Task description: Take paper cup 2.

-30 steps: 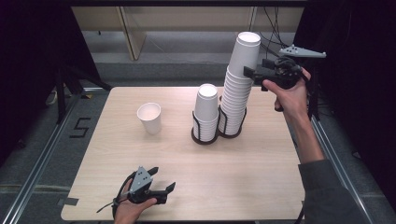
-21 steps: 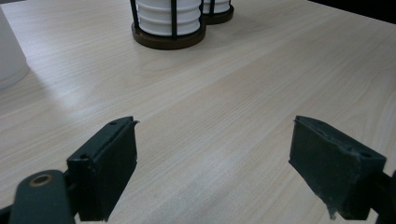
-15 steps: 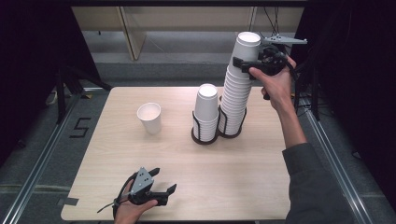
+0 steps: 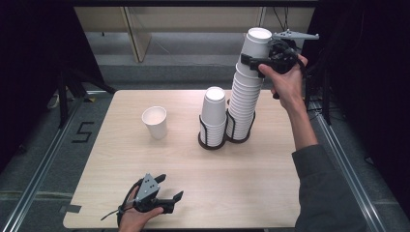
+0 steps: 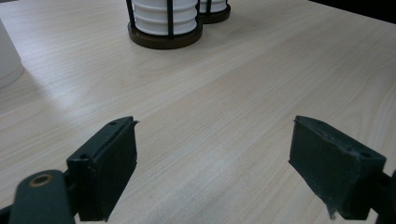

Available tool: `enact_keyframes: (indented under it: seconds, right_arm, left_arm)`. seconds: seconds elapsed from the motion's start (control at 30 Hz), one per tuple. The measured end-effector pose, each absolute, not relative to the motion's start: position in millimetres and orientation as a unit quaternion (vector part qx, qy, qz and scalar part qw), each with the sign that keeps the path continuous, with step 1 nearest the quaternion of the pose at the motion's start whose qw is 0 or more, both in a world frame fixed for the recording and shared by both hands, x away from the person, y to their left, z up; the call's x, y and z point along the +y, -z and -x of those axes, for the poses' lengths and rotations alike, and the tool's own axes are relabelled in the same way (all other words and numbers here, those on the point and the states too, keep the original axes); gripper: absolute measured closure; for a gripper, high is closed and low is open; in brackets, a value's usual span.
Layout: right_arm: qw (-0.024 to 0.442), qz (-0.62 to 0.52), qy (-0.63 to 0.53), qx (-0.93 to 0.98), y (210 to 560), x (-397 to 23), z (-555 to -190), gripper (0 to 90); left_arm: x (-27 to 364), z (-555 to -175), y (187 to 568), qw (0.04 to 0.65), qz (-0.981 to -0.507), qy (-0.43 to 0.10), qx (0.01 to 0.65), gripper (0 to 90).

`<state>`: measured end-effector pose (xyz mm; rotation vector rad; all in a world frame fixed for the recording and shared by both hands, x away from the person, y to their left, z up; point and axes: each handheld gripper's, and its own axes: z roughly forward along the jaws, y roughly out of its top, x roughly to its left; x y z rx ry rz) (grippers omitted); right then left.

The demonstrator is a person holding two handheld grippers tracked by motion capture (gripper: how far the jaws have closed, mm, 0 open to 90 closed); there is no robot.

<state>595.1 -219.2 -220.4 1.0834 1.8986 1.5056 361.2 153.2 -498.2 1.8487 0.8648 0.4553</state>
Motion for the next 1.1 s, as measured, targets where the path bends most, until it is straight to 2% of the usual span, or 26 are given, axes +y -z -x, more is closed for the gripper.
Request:
enact_keyframes:
  seconds: [0.53,0.83,1.1]
  right_arm:
    - [0.268,-0.379,-0.575,0.674,176.2,-220.2,-584.5,18.7]
    - [0.275,-0.378,-0.593,0.656,154.7,-235.7,-571.1,19.0]
    - [0.281,-0.386,-0.584,0.656,154.4,-256.1,-555.2,19.1]
  left_arm:
    - [151.8,-361.3,499.8,0.504,-0.767,-0.183,0.352,14.6]
    - [151.3,-360.7,500.3,0.496,-0.774,-0.181,0.351,14.7]
    - [152.2,-361.7,501.4,0.498,-0.77,-0.181,0.354,14.7]
